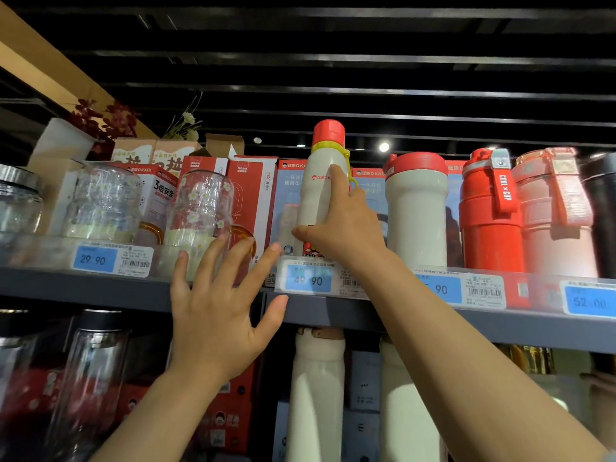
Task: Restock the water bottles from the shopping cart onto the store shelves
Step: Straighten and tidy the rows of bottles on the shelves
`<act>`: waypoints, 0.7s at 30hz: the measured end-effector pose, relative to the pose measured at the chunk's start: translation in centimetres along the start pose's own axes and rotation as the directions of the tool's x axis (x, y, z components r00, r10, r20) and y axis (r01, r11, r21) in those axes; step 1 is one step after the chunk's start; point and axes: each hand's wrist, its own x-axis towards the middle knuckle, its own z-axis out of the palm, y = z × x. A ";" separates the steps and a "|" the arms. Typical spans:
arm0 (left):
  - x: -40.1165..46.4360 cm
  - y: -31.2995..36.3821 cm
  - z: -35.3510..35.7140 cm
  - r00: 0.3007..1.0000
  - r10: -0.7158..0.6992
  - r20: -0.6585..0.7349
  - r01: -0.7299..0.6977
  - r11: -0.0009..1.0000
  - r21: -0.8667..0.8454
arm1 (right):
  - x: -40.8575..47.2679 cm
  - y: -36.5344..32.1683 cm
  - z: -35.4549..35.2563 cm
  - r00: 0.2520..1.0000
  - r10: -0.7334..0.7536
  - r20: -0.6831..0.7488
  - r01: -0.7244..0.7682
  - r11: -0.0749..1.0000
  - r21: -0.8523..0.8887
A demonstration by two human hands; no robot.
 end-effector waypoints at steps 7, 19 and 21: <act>-0.2 -0.2 -0.6 0.992 -0.002 0.123 -0.001 1.000 0.021 | -2.0 1.5 -2.9 0.995 -0.097 -0.035 0.091 0.986 -0.138; 0.9 5.4 0.6 0.996 -0.061 -0.061 0.059 0.998 -0.029 | -1.3 8.2 -6.8 0.971 0.236 -0.027 -0.236 0.944 -0.233; 0.9 5.2 0.6 0.995 -0.050 -0.084 0.048 0.999 -0.020 | -1.1 8.3 -6.9 0.973 0.232 -0.018 -0.231 0.953 -0.195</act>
